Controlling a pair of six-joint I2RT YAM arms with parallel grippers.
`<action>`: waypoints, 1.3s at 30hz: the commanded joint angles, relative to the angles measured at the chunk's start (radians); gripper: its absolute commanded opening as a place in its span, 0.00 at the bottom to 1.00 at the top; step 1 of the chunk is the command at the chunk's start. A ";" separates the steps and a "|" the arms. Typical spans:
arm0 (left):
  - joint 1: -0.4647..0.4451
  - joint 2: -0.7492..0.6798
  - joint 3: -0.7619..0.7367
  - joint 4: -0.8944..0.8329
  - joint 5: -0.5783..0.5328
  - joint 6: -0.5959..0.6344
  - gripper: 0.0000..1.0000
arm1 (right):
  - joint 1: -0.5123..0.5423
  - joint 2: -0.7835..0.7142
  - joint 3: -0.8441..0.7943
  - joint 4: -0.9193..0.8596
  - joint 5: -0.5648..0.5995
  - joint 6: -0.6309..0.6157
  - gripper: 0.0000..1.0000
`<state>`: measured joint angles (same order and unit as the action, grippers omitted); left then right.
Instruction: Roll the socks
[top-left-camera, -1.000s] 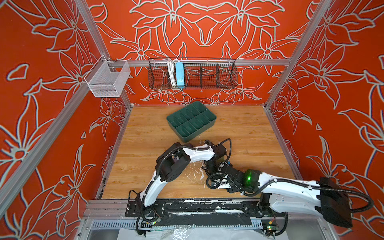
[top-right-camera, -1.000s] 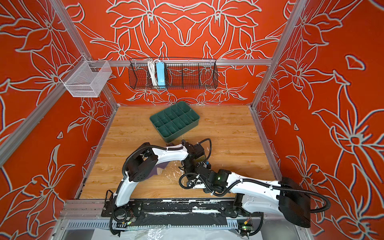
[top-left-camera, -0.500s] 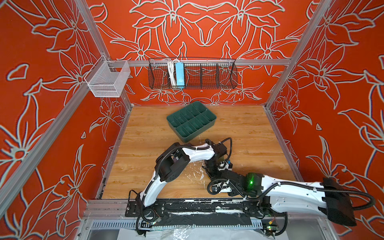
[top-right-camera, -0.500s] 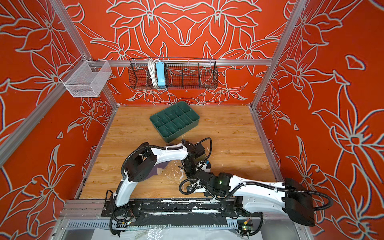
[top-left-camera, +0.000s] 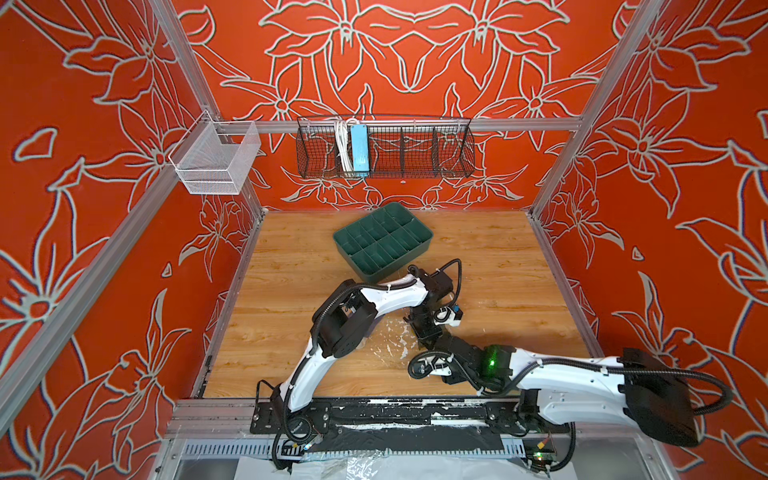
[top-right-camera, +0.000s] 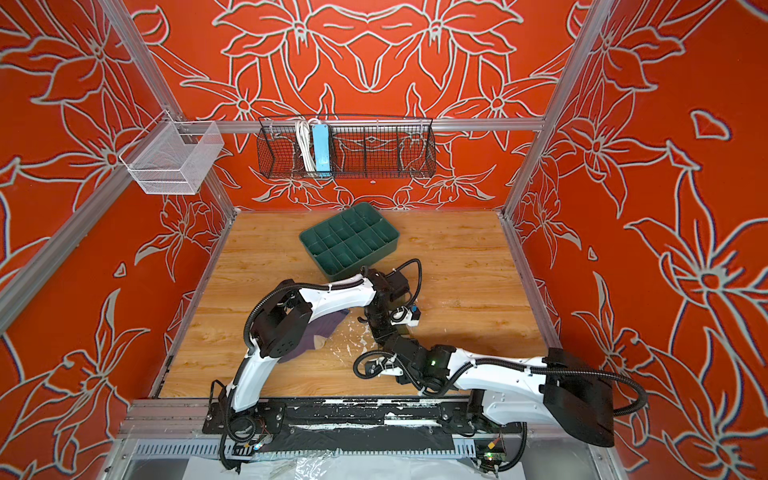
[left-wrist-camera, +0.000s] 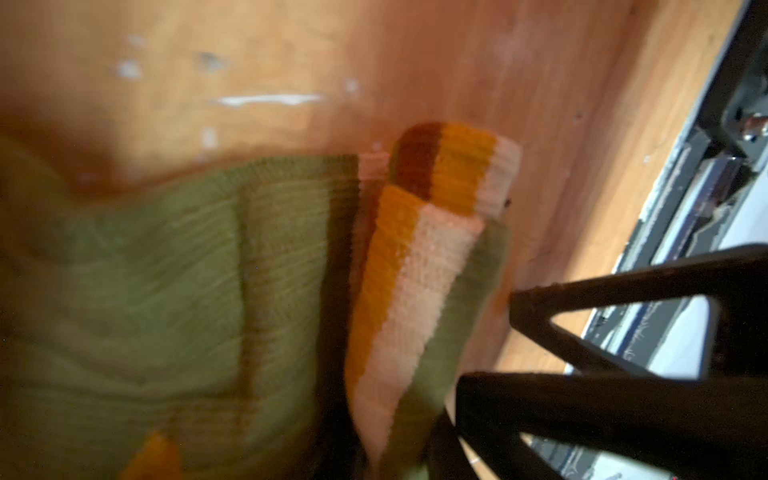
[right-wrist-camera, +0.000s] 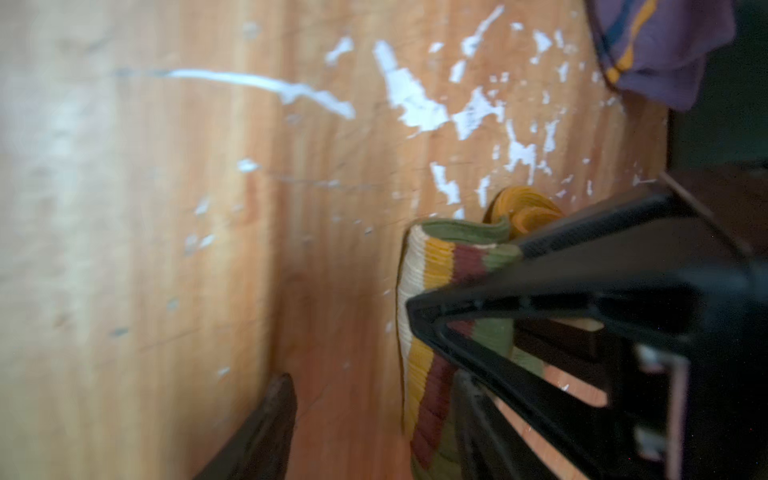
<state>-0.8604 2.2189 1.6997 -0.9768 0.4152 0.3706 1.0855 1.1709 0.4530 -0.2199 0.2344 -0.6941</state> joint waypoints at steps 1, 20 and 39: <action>0.004 0.062 -0.059 0.009 -0.153 0.048 0.19 | -0.058 0.062 0.021 0.115 -0.026 -0.008 0.61; 0.031 0.051 -0.063 -0.007 -0.125 0.095 0.21 | -0.099 0.104 0.143 0.048 -0.053 -0.080 0.52; 0.086 0.081 -0.019 -0.098 -0.026 0.097 0.20 | -0.147 0.027 0.019 0.236 -0.106 -0.105 0.61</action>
<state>-0.7757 2.2303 1.7184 -1.0317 0.4294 0.4488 0.9653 1.1690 0.4282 -0.0448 0.1619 -0.8257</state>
